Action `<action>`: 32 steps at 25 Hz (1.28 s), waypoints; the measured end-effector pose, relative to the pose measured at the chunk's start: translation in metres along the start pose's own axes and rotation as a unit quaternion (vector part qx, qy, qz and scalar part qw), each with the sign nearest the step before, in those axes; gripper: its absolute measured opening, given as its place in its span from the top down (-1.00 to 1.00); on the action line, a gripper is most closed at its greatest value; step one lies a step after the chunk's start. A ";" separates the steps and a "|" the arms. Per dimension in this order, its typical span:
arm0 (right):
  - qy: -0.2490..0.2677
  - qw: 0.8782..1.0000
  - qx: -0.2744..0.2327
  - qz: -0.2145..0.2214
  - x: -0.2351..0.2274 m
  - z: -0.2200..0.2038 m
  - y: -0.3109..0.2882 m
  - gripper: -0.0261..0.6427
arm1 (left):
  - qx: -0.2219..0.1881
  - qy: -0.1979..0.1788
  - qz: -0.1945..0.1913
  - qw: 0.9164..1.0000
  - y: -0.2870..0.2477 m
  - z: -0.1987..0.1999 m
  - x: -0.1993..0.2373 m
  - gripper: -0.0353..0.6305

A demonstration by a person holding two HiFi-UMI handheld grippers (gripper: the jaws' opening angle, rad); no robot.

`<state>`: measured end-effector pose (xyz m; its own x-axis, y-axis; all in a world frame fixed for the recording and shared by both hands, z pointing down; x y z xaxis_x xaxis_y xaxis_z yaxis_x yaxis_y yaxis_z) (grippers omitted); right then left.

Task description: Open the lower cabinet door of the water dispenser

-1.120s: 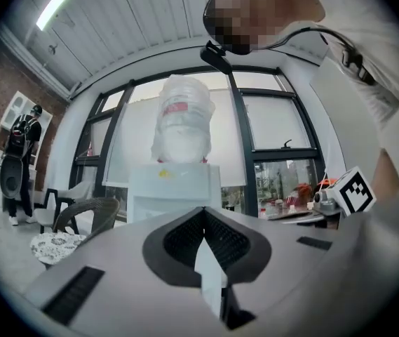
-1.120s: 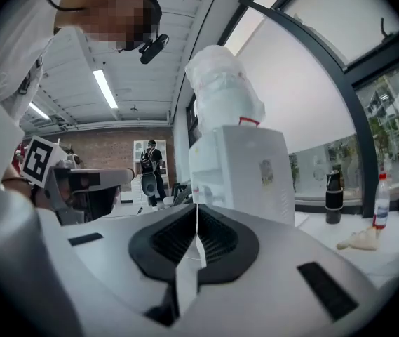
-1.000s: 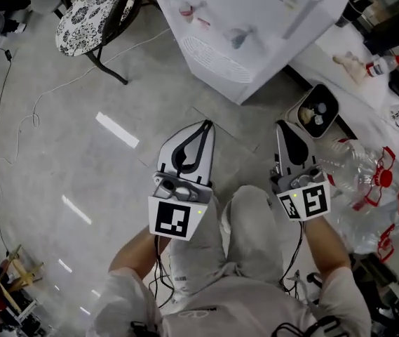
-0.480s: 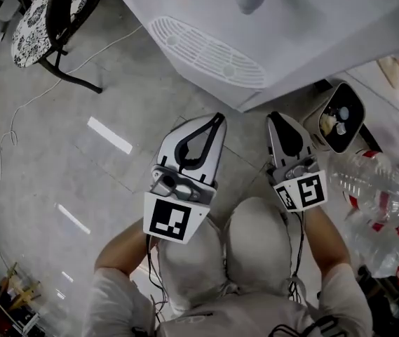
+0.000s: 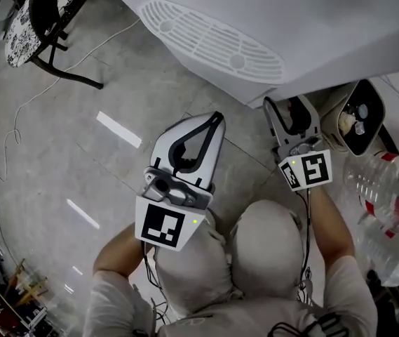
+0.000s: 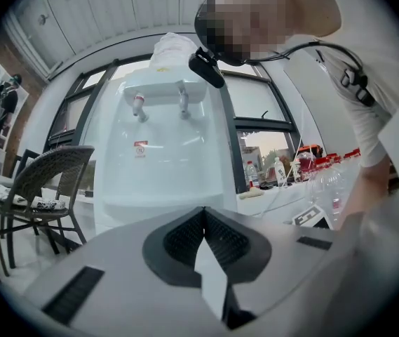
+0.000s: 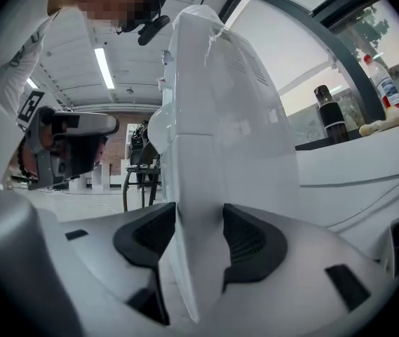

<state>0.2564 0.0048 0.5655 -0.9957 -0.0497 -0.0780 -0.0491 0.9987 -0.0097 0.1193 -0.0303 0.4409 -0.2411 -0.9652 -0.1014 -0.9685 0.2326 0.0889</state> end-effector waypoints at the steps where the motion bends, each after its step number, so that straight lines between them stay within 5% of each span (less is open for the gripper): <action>1: 0.003 1.000 -0.006 -0.004 0.000 0.000 -0.001 0.31 | 0.000 -0.003 0.000 1.000 0.001 0.000 0.000 0.88; 20: 0.001 0.999 -0.030 -0.038 0.006 0.001 0.003 0.38 | -0.027 0.003 0.014 1.000 0.025 0.014 0.004 0.88; 32: 0.011 0.990 -0.017 0.141 0.117 0.000 0.016 0.39 | -0.031 -0.008 0.044 0.999 0.073 0.029 0.018 0.88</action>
<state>0.1387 0.0147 0.5557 -0.9717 0.2307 -0.0503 0.2287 0.9725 0.0435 0.0423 -0.0269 0.4168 -0.3266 -0.9391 -0.1072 -0.9379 0.3079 0.1597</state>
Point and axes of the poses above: the fingertips, and each gripper's own axes: y backward along the fingers, x to its left, z out of its top, the point moved 2 cm from there along y, backward along the fingers, and after that the axes turned 4 degrees about -x, right-handed, at the moved point
